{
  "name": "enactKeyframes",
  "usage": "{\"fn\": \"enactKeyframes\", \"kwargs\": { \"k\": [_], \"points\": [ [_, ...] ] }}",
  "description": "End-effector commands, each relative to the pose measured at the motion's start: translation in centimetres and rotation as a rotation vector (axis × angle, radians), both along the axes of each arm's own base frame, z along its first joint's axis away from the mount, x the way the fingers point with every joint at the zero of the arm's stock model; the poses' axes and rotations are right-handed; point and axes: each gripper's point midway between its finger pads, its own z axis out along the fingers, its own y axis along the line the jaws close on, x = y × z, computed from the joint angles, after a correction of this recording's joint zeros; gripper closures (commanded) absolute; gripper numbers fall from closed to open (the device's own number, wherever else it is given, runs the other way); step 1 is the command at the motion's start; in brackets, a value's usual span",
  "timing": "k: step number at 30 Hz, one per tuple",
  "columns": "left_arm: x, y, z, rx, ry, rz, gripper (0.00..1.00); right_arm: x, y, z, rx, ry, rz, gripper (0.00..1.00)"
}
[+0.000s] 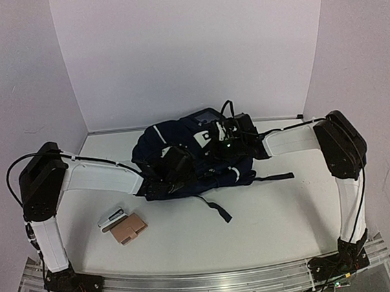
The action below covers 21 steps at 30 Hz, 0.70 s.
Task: Pack the student bag
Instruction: Unzip the student bag at the center of the board.
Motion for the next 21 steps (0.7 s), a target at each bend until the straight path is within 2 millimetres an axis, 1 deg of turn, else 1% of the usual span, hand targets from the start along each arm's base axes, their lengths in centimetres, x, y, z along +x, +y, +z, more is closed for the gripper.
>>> {"fn": "enactKeyframes", "kwargs": {
  "k": [1,3,6,9,12,16,18,21],
  "points": [
    [1.8,-1.8,-0.2,0.006,-0.01,-0.021,0.51,-4.1,4.2,2.4,0.1,0.0,0.163,1.0],
    [1.8,-1.7,-0.9,0.027,0.014,-0.012,0.56,-4.1,4.0,2.9,0.099,-0.017,0.16,1.0],
    [1.2,-0.8,-1.5,0.031,0.048,0.011,0.71,-4.0,3.3,3.6,0.079,-0.06,0.144,1.0],
    [0.1,1.2,-1.8,0.043,0.076,0.048,0.87,-3.4,1.9,3.8,0.054,-0.078,0.12,1.0],
    [-1.3,3.5,-2.2,0.054,0.101,0.082,0.98,-2.5,0.2,3.6,0.033,-0.082,0.09,1.0],
    [-2.6,6.1,-1.7,0.077,0.106,0.109,1.0,-1.6,-1.5,2.7,-0.016,-0.083,0.07,1.0],
    [-3.0,7.0,-1.4,0.09,0.102,0.11,1.0,-1.3,-2.2,2.1,-0.05,-0.085,0.061,1.0],
    [-3.4,7.6,-0.8,0.107,0.097,0.1,1.0,-0.8,-3.0,1.8,-0.078,-0.089,0.051,1.0]
  ]
}}
